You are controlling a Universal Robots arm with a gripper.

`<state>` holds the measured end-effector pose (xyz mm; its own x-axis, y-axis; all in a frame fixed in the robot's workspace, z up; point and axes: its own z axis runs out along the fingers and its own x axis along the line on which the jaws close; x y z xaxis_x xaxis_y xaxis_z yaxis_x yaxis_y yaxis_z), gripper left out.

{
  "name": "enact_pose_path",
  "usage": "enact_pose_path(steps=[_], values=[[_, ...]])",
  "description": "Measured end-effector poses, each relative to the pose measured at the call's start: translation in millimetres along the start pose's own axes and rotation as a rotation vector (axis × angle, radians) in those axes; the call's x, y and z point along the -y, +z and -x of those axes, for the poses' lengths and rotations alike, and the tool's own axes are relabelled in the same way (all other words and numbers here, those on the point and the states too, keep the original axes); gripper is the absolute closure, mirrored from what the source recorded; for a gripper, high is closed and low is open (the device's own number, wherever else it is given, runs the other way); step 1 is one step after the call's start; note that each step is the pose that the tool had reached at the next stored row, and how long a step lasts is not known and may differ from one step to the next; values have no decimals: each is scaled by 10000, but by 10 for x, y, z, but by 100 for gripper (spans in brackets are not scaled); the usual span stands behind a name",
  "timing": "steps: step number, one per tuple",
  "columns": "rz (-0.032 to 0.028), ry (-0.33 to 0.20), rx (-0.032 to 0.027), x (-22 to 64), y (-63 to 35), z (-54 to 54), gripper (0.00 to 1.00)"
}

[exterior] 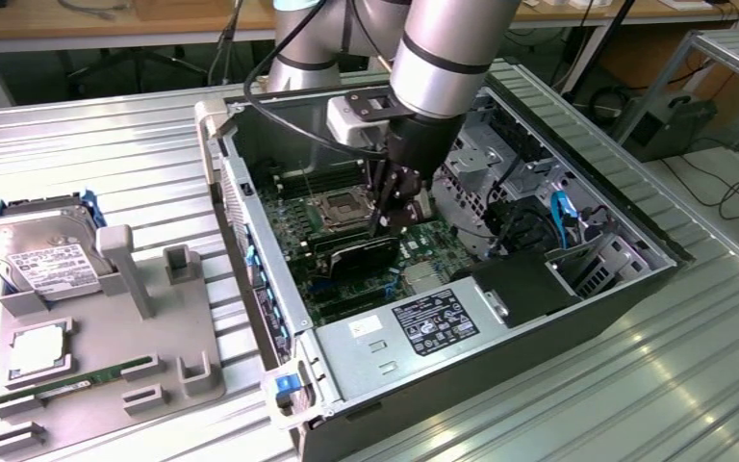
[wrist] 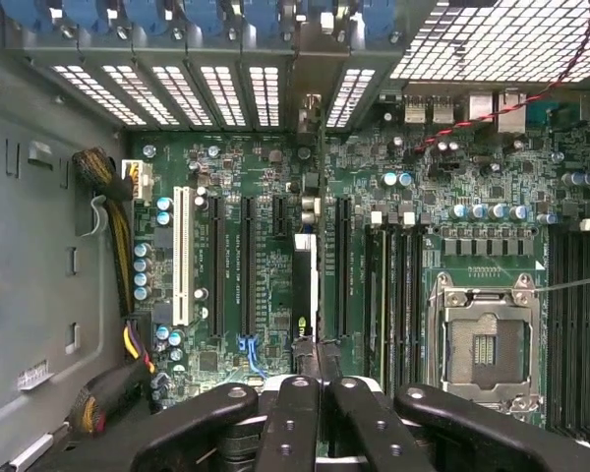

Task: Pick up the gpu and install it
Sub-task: 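Press down on the gpu until it lock into place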

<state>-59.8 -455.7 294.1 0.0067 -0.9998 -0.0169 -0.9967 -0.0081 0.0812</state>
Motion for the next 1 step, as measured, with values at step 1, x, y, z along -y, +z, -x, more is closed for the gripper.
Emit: enact_pose_path(steps=[1], values=[[0, 0, 0, 0, 0, 0, 89]])
